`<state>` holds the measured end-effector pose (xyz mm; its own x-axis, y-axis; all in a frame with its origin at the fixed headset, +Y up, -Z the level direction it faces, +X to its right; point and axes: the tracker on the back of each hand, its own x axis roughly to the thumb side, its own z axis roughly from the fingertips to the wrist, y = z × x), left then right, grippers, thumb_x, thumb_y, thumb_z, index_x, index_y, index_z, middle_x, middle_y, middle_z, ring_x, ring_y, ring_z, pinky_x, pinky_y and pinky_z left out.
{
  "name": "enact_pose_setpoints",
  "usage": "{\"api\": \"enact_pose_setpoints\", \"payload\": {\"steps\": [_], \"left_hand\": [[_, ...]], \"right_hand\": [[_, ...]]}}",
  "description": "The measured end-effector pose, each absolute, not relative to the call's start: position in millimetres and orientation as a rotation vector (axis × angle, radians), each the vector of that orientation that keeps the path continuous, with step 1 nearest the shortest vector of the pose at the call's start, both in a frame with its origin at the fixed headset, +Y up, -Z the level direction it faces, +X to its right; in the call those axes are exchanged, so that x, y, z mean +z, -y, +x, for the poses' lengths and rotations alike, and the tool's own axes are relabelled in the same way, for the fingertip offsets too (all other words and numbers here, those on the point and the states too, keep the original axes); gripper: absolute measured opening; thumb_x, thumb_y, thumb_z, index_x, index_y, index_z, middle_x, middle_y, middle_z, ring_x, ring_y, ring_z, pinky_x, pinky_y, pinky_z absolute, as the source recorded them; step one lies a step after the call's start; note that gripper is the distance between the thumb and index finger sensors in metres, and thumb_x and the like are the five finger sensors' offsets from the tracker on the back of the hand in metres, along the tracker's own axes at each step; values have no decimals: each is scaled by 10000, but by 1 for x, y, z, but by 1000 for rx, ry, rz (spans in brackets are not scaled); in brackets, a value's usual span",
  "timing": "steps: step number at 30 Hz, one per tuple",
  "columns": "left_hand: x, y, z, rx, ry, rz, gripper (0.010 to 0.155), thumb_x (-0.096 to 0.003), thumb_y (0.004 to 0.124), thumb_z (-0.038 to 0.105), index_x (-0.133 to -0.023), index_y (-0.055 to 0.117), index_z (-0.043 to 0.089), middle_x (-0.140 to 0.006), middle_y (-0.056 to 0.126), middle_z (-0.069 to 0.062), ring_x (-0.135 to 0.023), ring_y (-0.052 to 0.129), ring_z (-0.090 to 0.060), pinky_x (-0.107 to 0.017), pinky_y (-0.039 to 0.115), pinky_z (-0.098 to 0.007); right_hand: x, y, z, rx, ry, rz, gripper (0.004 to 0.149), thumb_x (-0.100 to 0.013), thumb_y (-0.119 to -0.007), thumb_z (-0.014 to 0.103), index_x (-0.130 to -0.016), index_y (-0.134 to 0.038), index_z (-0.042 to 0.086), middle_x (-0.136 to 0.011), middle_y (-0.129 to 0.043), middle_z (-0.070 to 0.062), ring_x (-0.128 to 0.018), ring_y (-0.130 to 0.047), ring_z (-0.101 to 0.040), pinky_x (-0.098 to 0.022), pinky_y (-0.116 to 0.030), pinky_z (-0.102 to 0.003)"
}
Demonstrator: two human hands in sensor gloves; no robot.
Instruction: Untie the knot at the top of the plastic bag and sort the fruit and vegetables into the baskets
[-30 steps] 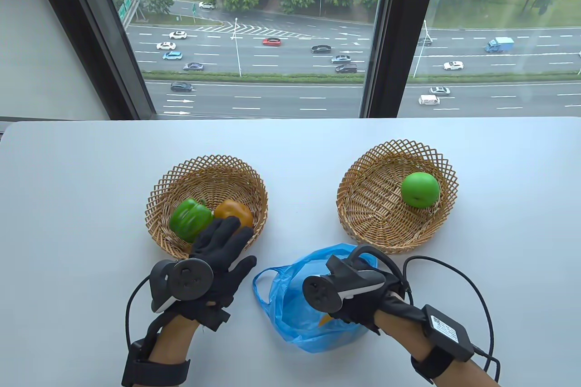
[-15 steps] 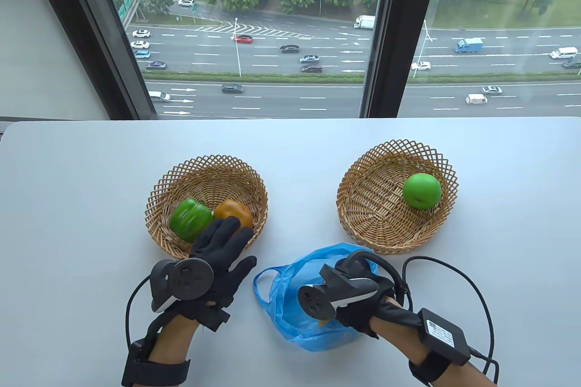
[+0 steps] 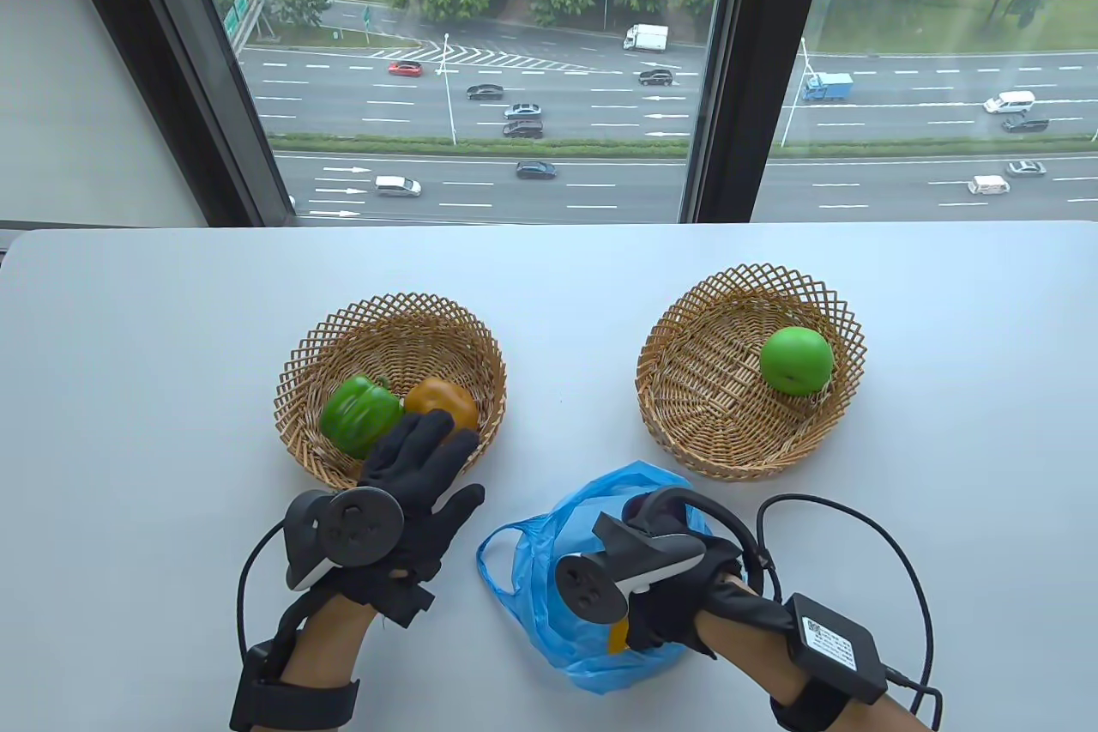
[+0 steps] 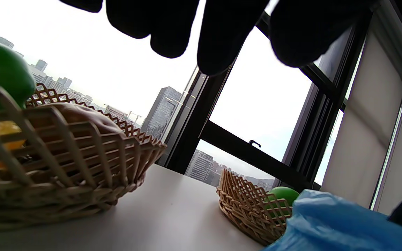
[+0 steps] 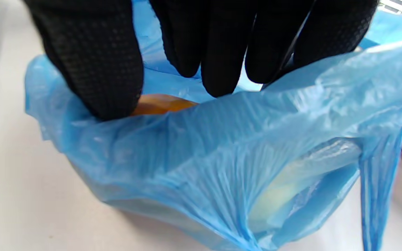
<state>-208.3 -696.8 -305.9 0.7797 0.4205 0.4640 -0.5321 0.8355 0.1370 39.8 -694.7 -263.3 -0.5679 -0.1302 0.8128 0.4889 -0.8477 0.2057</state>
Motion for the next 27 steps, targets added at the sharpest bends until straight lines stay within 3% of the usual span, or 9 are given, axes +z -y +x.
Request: {"api": "enact_pose_setpoints", "payload": {"steps": [14, 21, 27], "left_hand": [[-306, 697, -208, 521, 436, 268, 672, -483, 746, 547, -1067, 739, 214, -1180, 600, -145, -1059, 488, -451, -714, 463, -660], [-306, 697, -208, 519, 439, 267, 670, -483, 746, 547, -1066, 739, 217, -1180, 600, -145, -1058, 488, -451, -714, 463, -661], [-306, 697, -208, 523, 437, 274, 671, -483, 746, 547, -1067, 737, 216, -1181, 599, -144, -1059, 489, -450, -714, 463, -661]], "right_hand": [[-254, 726, 26, -2290, 609, -1135, 865, -391, -986, 552, -1104, -673, 174, -1041, -808, -147, -940, -778, -489, -617, -694, -670], [-253, 729, 25, -2280, 568, -1139, 846, -397, -978, 562, -1090, -679, 179, -1026, -790, -120, -885, -834, -470, -624, -681, -674], [-255, 714, 28, -2370, 467, -1154, 802, -450, -919, 574, -1094, -665, 168, -1019, -767, -147, -846, -854, -476, -622, -675, -677]]}}
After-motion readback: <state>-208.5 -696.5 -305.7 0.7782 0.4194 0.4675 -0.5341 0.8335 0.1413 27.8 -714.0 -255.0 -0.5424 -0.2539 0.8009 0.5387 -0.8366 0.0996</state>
